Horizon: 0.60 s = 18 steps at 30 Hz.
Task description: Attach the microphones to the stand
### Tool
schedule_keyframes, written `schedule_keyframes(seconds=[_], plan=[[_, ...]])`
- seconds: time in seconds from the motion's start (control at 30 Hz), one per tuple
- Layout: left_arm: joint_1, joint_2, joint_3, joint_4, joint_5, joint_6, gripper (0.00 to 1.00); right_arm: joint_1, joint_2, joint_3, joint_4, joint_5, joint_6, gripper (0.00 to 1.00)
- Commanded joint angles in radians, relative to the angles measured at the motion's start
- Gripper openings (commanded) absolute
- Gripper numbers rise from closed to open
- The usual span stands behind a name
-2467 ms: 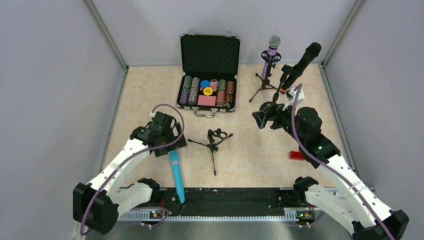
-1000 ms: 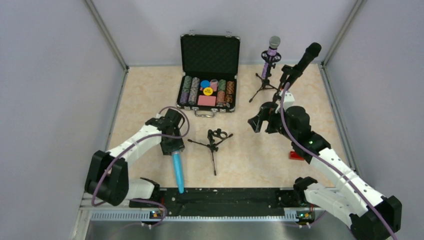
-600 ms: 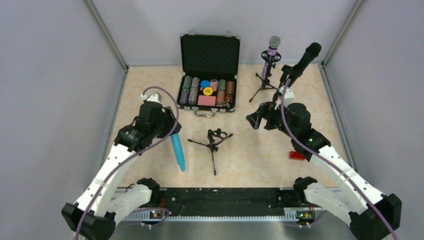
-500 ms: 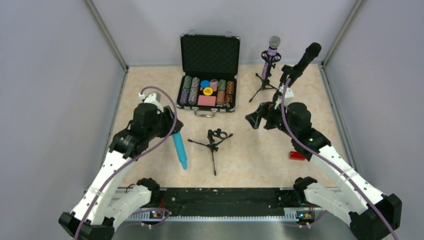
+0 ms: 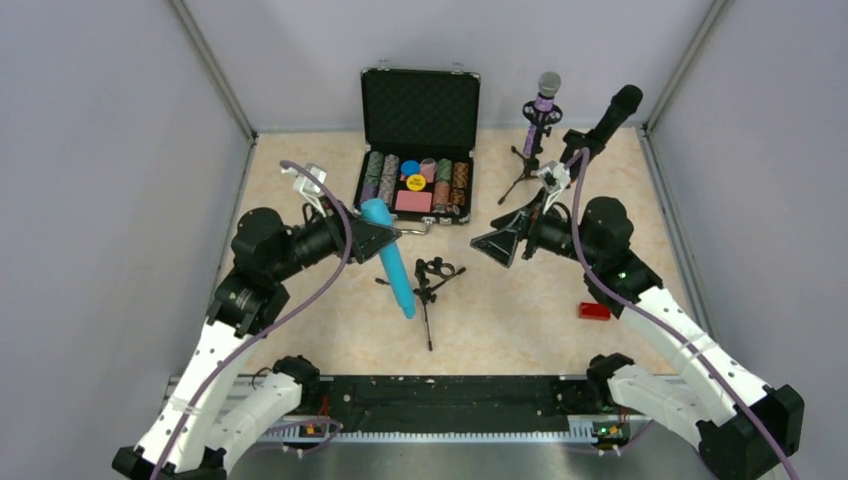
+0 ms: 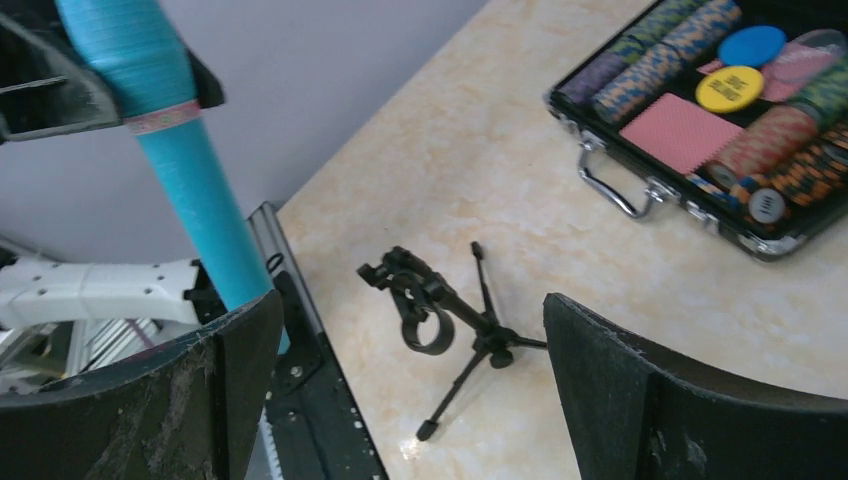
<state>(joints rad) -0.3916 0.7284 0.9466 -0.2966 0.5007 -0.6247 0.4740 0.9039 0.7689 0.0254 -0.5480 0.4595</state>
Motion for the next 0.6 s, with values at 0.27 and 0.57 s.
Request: schedule_keyframes(seconds=[0.27,0.57], plan=[[-0.071,0.175,0.015,0.466,0.251,-0.247,0.0,0.023,0.049,-0.01,0.484,-0.35,0.317,0.98],[-0.181,0.253,-0.016,0.588,0.231,-0.304,0.0,0.127,0.156,0.042,0.555,-0.401,0.365,0.93]])
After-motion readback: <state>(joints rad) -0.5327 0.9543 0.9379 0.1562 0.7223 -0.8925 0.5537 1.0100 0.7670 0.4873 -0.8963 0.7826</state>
